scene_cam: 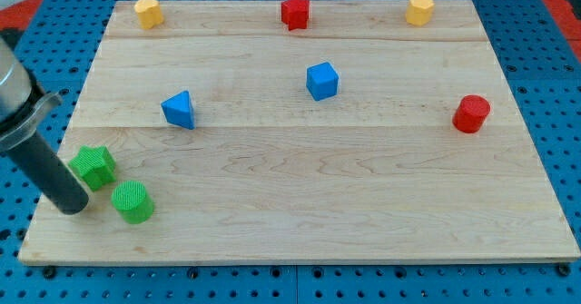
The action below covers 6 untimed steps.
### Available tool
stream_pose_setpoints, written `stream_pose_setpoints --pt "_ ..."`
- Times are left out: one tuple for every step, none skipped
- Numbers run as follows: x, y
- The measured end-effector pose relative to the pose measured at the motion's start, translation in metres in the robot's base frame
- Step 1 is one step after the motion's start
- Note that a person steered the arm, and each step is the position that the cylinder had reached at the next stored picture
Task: Push the green star towards the center left
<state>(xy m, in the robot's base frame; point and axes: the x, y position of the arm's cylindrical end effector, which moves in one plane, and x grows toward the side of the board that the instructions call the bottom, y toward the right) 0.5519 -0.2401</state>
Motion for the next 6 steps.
stream_pose_setpoints --pt "-0.027 0.0" --pt "-0.047 0.007" --pt "-0.104 0.008" --pt "-0.151 0.008" --pt "-0.117 0.007" --pt "-0.101 0.046"
